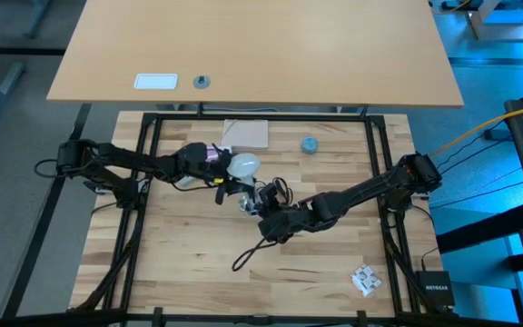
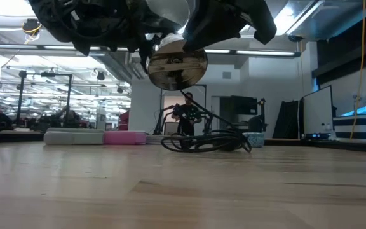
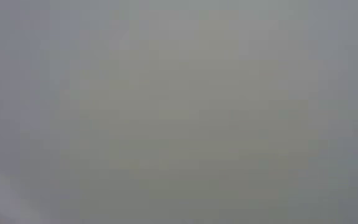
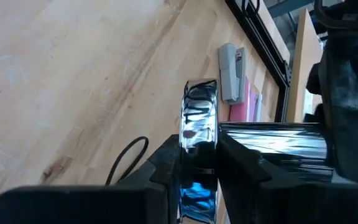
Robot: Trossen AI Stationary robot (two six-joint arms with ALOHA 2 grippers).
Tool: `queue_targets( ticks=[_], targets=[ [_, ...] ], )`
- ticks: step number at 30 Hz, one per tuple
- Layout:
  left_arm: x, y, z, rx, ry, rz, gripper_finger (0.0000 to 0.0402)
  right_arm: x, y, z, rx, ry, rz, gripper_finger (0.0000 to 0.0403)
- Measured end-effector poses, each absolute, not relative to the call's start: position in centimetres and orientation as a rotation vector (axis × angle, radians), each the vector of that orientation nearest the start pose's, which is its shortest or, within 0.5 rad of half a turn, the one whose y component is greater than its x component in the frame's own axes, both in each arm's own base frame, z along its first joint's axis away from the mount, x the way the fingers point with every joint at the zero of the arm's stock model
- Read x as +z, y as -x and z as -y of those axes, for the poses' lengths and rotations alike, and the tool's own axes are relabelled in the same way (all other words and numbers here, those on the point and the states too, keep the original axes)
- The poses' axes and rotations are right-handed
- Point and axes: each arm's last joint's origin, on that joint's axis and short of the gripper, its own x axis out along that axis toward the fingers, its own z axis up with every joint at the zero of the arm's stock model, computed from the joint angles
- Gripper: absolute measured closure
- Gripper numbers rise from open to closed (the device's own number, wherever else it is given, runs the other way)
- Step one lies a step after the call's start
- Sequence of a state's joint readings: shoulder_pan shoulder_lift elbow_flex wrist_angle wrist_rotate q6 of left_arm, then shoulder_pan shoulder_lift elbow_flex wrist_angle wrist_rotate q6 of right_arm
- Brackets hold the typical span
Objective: Screw lightbulb
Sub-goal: Insert the white lightbulb into the desk lamp
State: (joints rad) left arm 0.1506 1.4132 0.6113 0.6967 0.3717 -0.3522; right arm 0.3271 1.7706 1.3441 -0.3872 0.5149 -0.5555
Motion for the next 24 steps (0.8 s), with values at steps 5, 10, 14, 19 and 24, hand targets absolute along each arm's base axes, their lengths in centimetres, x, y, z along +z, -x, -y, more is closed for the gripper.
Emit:
queue_targets(
  ticks=[5,10,14,19,24],
  targets=[
    [22.04,-28.39,-3.01,-0.304,0.246,-0.132,0.0249,24.77,-36.8,-11.05,0.048,0.871,-0.788,0.0319],
    [22.06,-28.31,-2.79,-0.398,0.122,-0.115,0.0249,24.74,-36.76,-11.11,0.065,0.891,-0.789,0.0316],
    [22.06,-28.21,-2.6,-0.48,0.033,-0.096,0.0249,24.73,-36.75,-11.16,0.093,0.93,-0.79,0.0314],
    [22.07,-28.12,-2.44,-0.549,-0.042,-0.073,0.0249,24.72,-36.75,-11.18,0.146,1.037,-0.79,0.0314],
    [22.06,-28.04,-2.31,-0.6,-0.098,-0.053,0.0249,24.7,-36.73,-11.17,0.212,1.187,-0.79,0.0314]
  ],
)
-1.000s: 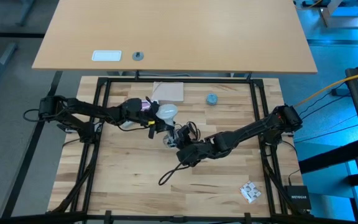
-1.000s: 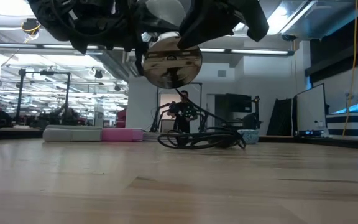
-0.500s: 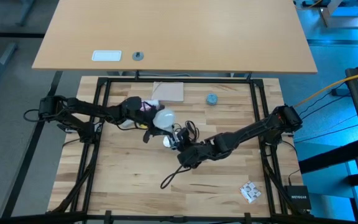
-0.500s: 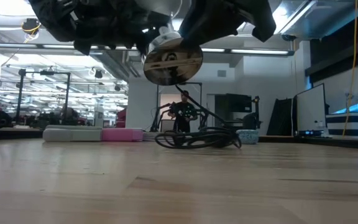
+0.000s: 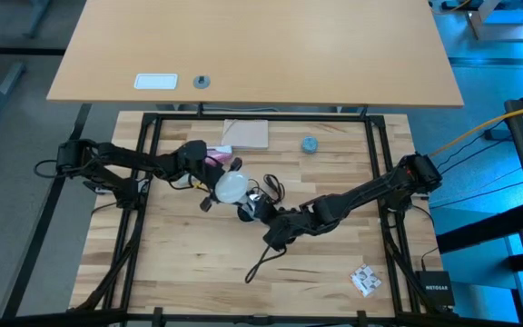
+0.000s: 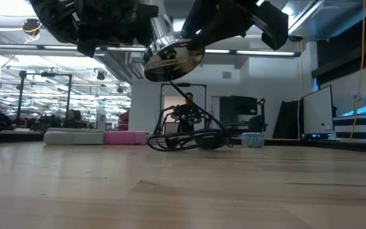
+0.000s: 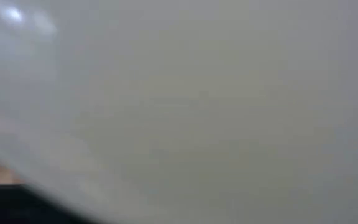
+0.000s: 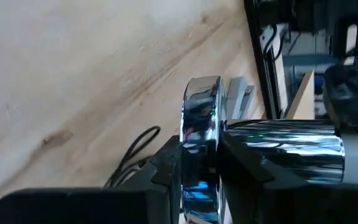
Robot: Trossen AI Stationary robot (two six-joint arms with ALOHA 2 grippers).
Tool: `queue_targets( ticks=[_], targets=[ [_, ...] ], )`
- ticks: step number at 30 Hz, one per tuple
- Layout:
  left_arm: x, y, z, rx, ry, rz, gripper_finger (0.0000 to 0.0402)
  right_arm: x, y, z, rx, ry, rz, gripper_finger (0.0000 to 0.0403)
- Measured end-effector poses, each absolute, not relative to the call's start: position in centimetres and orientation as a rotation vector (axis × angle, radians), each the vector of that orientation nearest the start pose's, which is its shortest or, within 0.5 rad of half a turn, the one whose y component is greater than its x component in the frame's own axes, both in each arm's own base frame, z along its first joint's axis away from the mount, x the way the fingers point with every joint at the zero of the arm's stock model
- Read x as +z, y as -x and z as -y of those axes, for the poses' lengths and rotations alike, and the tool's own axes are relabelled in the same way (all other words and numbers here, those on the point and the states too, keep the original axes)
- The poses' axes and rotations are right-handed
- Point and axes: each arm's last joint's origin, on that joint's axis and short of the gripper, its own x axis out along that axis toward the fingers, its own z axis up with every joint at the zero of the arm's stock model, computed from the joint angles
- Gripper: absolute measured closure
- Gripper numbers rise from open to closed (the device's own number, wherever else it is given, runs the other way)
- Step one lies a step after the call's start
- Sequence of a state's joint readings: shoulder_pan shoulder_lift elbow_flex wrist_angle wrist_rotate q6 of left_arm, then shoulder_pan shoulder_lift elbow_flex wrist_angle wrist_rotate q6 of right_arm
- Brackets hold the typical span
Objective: Screw lightbulb
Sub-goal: Insert the white lightbulb into the desk lamp
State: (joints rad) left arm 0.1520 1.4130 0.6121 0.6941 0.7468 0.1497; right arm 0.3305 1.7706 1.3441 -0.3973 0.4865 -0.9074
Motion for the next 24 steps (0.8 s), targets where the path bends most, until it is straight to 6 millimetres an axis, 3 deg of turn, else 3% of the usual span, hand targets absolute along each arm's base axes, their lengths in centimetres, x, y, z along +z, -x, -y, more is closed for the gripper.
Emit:
queue_targets(
  ticks=[4,11,24],
  targets=[
    [22.05,-27.99,-2.25,-0.616,-0.122,-0.044,0.0248,24.73,-36.77,-11.18,0.245,1.275,-0.782,0.0313],
    [22.04,-27.98,-2.21,-0.621,-0.118,-0.047,0.0249,24.82,-36.96,-11.27,0.271,1.261,-0.744,0.0299],
    [21.92,-28.09,-2.74,-0.505,-0.041,-0.088,0.0249,24.63,-36.92,-11.02,0.173,1.03,-0.773,0.0174]
  ],
)
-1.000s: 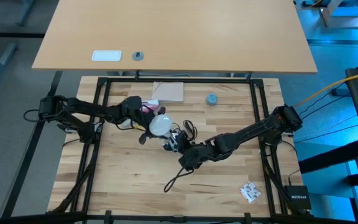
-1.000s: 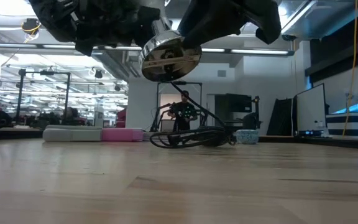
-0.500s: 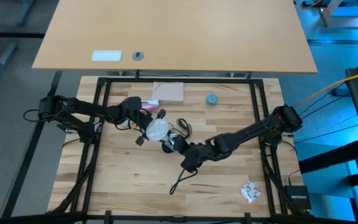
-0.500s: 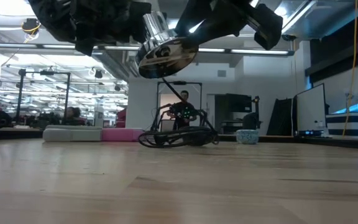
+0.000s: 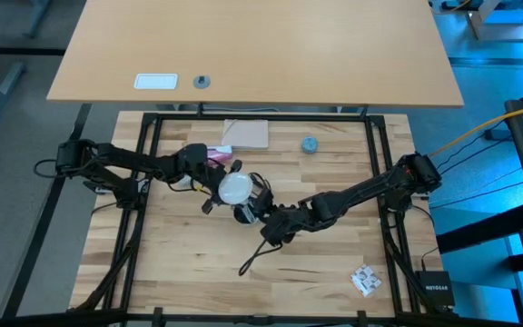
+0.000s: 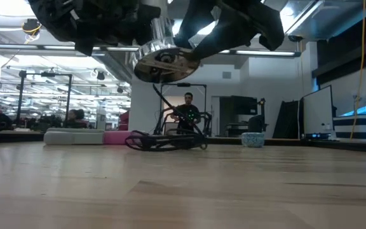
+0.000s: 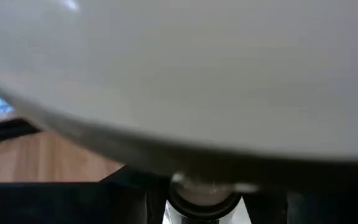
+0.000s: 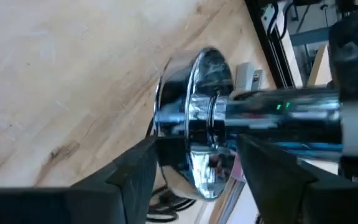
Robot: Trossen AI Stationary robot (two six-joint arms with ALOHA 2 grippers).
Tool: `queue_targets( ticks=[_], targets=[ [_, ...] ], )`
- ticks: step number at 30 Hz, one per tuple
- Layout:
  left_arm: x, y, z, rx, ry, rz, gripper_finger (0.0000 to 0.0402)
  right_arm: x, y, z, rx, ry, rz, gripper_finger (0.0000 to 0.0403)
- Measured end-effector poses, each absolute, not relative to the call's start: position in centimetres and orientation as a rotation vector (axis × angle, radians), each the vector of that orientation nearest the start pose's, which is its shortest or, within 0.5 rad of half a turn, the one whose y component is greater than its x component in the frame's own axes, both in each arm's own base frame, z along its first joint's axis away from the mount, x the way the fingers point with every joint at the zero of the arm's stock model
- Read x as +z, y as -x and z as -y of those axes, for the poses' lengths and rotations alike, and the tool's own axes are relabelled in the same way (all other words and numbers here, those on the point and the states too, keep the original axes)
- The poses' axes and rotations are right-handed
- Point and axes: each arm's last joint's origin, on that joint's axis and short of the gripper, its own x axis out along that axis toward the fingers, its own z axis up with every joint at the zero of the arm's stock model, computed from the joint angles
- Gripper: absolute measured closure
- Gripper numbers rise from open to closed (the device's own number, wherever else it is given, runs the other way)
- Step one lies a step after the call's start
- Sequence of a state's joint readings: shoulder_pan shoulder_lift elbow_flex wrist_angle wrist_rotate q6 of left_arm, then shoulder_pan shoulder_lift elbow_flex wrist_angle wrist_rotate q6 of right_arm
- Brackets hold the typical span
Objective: Screw lightbulb
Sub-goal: Insert the white lightbulb into the desk lamp
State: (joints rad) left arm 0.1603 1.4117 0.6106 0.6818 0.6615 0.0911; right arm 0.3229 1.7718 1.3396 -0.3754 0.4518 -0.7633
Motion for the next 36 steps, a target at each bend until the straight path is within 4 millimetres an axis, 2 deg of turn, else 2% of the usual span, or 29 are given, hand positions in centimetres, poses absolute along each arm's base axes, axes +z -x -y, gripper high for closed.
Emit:
queue_targets(
  ticks=[4,11,18,23,30,36],
  targets=[
    [21.8,-28.1,-3.7,-0.403,0.027,-0.119,0.0249,24.8,-37.0,-11.1,0.159,1.001,-0.759,0.0165],
    [21.2,-27.9,-5.1,-0.274,0.243,-0.202,0.0249,24.8,-37.0,-11.2,0.167,0.997,-0.752,0.0174],
    [21.3,-27.9,-5.5,-0.162,0.544,-0.219,0.0249,24.9,-37.0,-11.2,0.168,0.996,-0.749,0.0176],
    [21.3,-28.0,-5.4,-0.14,0.688,-0.228,0.0249,24.9,-37.0,-11.0,0.106,1.017,-0.761,0.0176],
    [21.5,-28.2,-4.6,-0.118,0.788,-0.21,0.0249,25.5,-37.5,-11.2,0.068,0.995,-0.693,0.0176],
    [21.9,-28.4,-3.9,-0.142,0.779,-0.176,0.0249,25.7,-37.7,-11.3,0.065,0.968,-0.662,0.0176]
  ],
)
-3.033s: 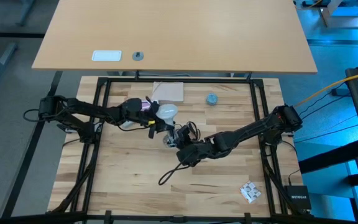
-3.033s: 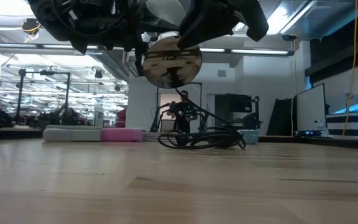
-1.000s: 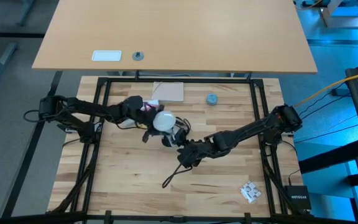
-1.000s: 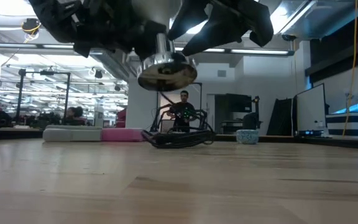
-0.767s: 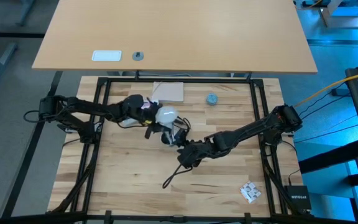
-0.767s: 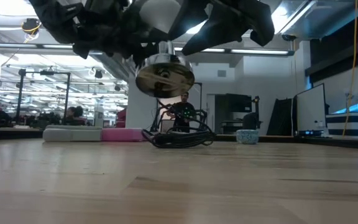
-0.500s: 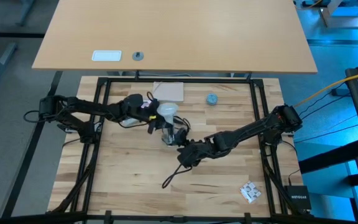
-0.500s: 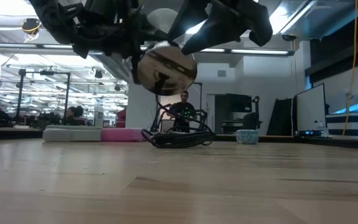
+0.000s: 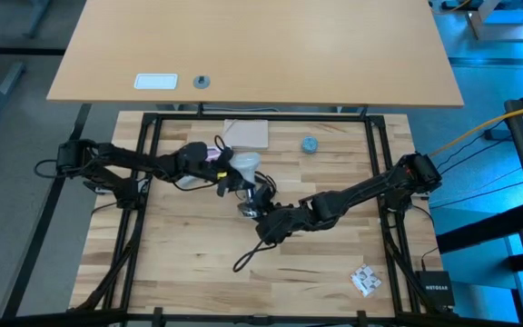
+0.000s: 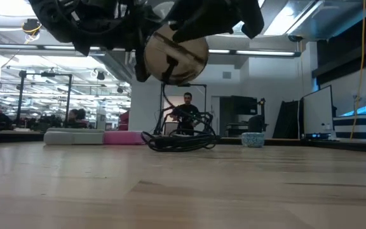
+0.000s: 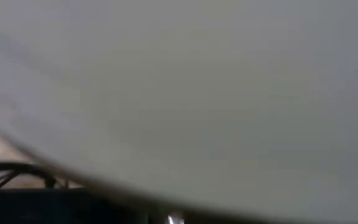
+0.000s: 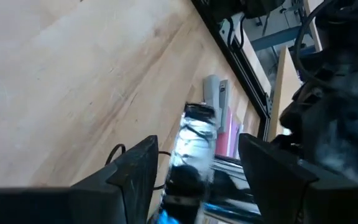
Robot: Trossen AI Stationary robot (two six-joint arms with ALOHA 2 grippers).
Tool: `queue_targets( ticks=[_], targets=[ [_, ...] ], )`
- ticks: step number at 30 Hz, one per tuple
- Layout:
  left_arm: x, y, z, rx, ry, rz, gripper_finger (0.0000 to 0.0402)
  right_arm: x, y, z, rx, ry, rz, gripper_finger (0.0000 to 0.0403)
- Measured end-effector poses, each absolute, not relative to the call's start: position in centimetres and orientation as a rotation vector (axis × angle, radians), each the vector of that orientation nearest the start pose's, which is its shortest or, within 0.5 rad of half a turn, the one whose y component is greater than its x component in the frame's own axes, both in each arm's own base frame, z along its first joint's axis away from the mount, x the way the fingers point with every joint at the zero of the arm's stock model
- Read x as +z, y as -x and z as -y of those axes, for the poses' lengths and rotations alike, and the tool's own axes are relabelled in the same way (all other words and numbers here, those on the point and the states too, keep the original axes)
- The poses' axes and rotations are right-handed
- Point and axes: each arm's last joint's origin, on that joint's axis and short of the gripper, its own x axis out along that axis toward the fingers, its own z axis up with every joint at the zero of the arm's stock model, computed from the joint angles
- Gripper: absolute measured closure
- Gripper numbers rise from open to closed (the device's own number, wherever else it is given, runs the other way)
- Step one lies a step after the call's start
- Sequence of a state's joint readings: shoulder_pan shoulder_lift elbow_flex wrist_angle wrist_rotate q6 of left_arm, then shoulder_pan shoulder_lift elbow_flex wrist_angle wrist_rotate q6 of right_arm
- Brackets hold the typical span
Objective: Screw lightbulb
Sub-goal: Insert the white lightbulb into the desk lamp
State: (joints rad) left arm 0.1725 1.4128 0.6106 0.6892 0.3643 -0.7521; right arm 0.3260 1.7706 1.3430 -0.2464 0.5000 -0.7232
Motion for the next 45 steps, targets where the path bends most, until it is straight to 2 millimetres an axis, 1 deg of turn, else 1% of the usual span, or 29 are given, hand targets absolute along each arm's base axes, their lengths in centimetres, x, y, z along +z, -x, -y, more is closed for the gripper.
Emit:
queue_targets(
  ticks=[3,6,11,14,20,24,29,34,41,45],
  targets=[
    [22.3,-28.5,-3.5,-0.161,0.767,-0.14,0.0249,25.7,-37.7,-11.3,0.072,0.942,-0.659,0.0186],
    [22.5,-28.5,-3.2,-0.175,0.756,-0.121,0.0249,25.7,-37.7,-11.4,0.092,0.933,-0.652,0.0214],
    [22.4,-28.5,-3.0,-0.184,0.674,-0.125,0.0249,25.7,-37.7,-11.4,0.117,0.92,-0.646,0.0292],
    [22.5,-28.5,-2.8,-0.198,0.596,-0.112,0.0249,25.7,-37.6,-11.4,0.091,0.922,-0.655,0.0341],
    [22.7,-28.5,-2.3,-0.273,0.387,-0.091,0.0249,25.7,-37.6,-11.4,0.084,0.949,-0.659,0.0343],
    [22.8,-28.5,-2.1,-0.343,0.279,-0.078,0.0249,25.7,-37.6,-11.5,0.087,0.958,-0.655,0.0342],
    [22.8,-28.5,-1.9,-0.414,0.148,-0.061,0.0249,25.6,-37.6,-11.5,0.108,0.955,-0.651,0.0317],
    [22.8,-28.4,-1.8,-0.475,0.031,-0.038,0.0249,25.5,-37.6,-11.5,0.119,0.979,-0.664,0.0325],
    [22.7,-28.3,-1.7,-0.532,-0.107,-0.008,0.0249,25.3,-37.4,-11.5,0.166,1.081,-0.685,0.0318],
    [22.6,-28.3,-1.6,-0.554,-0.181,0.01,0.0249,25.2,-37.3,-11.4,0.221,1.209,-0.708,0.0318]
  ],
)
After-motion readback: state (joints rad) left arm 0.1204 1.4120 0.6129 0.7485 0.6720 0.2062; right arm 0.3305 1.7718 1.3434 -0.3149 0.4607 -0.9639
